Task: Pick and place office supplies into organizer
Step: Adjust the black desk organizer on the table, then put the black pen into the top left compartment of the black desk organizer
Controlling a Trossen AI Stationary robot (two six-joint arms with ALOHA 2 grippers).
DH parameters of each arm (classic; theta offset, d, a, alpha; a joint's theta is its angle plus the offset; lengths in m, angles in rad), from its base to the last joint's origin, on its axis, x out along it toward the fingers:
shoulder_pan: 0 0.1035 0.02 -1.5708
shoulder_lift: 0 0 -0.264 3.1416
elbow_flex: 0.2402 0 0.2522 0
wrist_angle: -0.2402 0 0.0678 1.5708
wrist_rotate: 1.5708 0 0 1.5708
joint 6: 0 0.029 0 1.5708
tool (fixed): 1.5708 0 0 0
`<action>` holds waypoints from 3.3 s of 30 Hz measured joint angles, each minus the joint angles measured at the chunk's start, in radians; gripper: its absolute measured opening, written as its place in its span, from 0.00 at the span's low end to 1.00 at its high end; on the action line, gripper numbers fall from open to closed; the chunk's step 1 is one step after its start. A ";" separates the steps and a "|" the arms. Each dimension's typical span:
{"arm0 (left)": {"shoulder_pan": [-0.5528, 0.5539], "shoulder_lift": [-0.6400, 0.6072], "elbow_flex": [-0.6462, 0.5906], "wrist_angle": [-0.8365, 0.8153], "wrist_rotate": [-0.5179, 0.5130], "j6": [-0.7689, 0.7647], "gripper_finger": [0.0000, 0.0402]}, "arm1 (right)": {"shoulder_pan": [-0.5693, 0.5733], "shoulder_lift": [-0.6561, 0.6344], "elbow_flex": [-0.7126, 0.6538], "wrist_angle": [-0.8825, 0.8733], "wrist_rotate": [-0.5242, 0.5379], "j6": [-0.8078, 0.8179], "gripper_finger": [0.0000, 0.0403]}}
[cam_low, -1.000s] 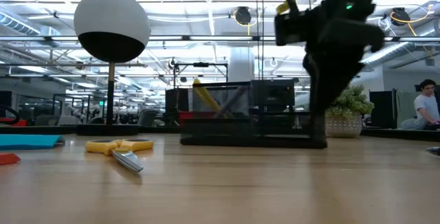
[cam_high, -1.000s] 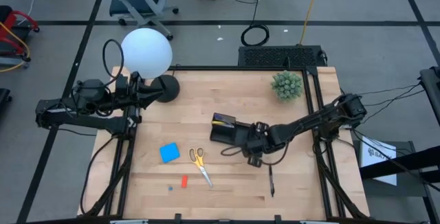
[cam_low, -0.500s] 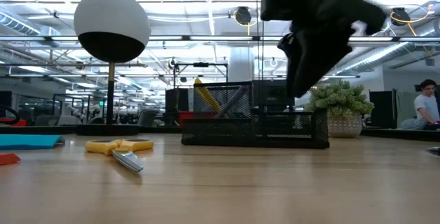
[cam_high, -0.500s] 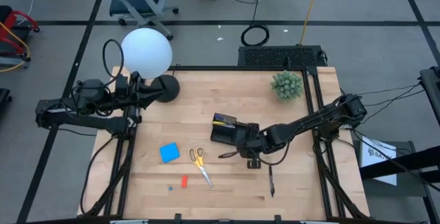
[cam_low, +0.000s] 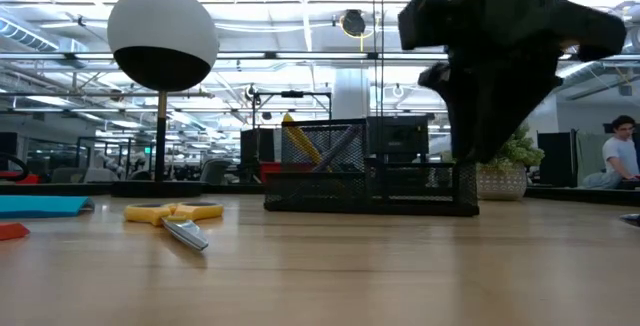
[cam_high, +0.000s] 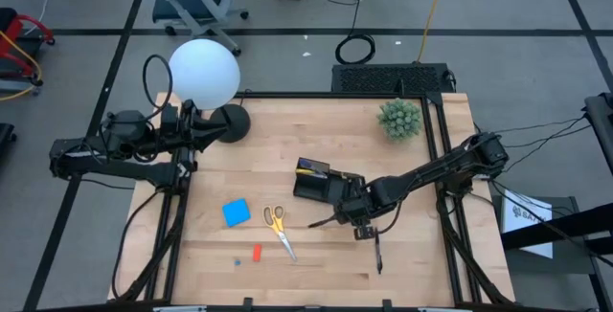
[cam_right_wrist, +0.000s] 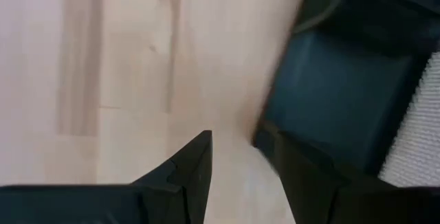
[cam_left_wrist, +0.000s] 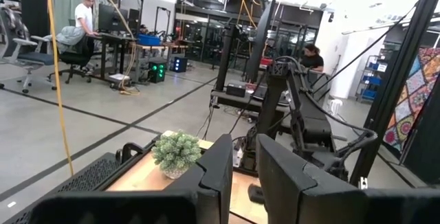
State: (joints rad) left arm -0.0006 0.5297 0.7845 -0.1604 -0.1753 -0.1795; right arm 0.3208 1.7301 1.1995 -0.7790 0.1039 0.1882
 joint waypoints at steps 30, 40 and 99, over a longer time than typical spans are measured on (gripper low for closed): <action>0.000 0.000 0.000 0.000 0.000 0.000 0.18 | 0.012 -0.014 0.000 -0.065 -0.026 -0.290 0.37; 0.000 0.000 0.000 0.000 0.000 0.000 0.18 | 0.147 -0.026 0.003 -0.173 -0.031 -0.476 0.37; 0.000 0.000 0.000 0.000 0.000 0.000 0.18 | 0.252 0.025 -0.122 0.019 -0.161 -1.080 0.37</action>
State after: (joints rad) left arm -0.0006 0.5300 0.7845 -0.1604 -0.1753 -0.1792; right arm 0.5730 1.7548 1.0775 -0.7595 -0.0568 -0.8916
